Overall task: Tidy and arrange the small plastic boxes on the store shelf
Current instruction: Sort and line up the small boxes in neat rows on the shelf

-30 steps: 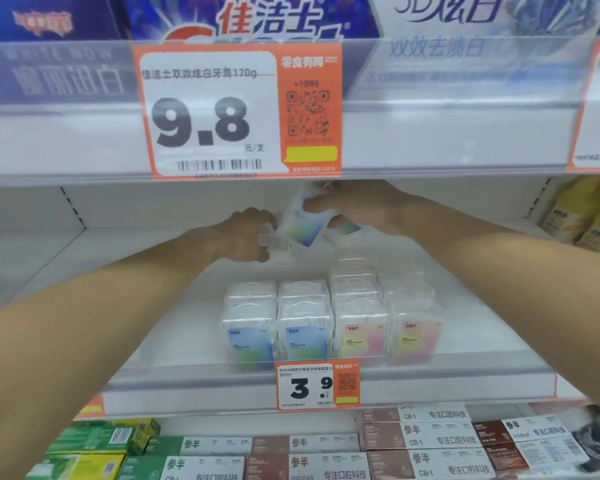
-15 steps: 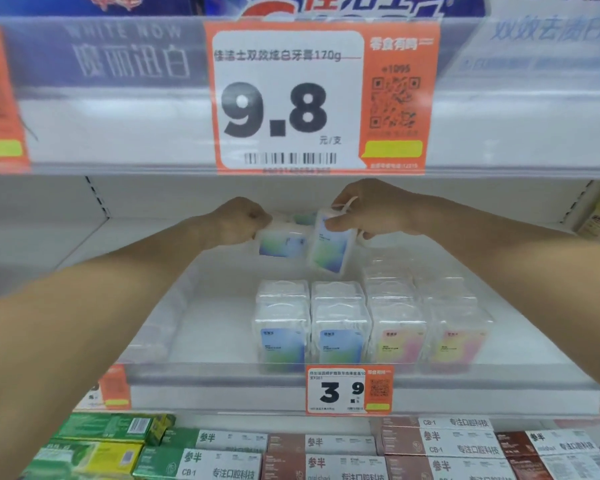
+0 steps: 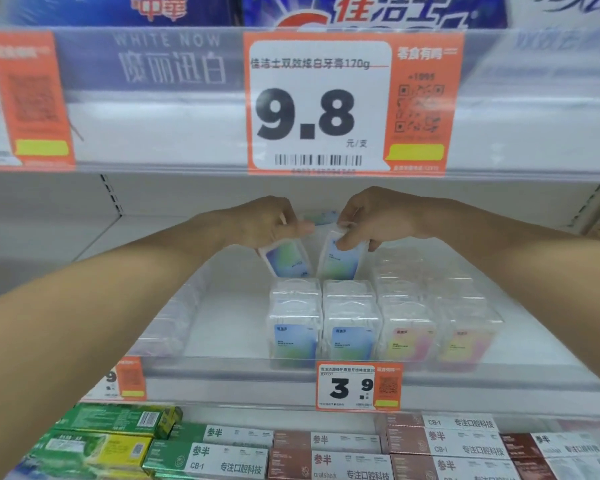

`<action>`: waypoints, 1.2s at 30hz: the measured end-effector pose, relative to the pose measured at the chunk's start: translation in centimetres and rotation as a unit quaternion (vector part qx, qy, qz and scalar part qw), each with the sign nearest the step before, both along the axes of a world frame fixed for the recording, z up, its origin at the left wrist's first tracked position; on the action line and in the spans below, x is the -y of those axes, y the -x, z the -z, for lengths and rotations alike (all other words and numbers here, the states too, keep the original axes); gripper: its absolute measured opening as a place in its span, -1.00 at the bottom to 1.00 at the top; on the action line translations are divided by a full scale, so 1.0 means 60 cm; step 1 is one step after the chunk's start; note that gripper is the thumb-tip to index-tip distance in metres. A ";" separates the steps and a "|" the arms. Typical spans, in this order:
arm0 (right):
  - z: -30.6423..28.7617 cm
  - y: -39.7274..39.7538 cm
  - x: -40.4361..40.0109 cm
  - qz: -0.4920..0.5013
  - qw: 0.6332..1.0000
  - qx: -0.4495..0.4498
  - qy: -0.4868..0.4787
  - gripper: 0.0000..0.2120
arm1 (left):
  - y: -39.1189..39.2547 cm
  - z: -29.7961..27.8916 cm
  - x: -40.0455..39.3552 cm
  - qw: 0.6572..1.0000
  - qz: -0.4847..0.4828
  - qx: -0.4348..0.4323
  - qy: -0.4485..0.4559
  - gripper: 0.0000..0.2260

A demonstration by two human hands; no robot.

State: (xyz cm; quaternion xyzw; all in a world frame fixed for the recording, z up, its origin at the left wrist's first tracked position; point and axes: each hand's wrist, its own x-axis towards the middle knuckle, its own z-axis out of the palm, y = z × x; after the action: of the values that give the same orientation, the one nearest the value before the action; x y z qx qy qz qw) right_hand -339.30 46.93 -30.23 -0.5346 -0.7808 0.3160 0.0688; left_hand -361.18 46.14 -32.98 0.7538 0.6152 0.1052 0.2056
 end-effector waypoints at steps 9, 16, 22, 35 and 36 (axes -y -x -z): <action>0.012 0.009 0.012 -0.026 0.997 0.059 -0.037 -0.55 | 0.034 -0.023 0.028 0.980 0.042 -0.191 0.023 -0.72; 0.017 0.006 0.012 -0.016 0.997 0.068 -0.044 -0.63 | 0.051 0.016 0.067 0.931 -0.069 0.335 0.125 -0.72; 0.008 0.010 0.015 -0.029 0.995 0.089 -0.033 -0.70 | 0.028 0.038 0.077 0.936 -0.045 0.288 0.198 -0.68; -0.002 0.002 0.030 -0.047 0.996 0.063 0.045 -0.77 | -0.001 0.029 0.090 0.954 -0.009 0.243 0.176 -0.71; -0.002 0.001 0.032 -0.051 0.995 0.060 0.055 -0.75 | -0.004 0.028 0.091 0.954 -0.004 0.238 0.183 -0.71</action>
State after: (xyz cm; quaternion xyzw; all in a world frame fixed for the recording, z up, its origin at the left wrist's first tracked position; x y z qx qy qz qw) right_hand -339.38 45.03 -30.10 -0.5147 -0.7913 0.3292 -0.0238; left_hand -360.97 40.68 -34.69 0.6541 0.5600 0.1683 0.4798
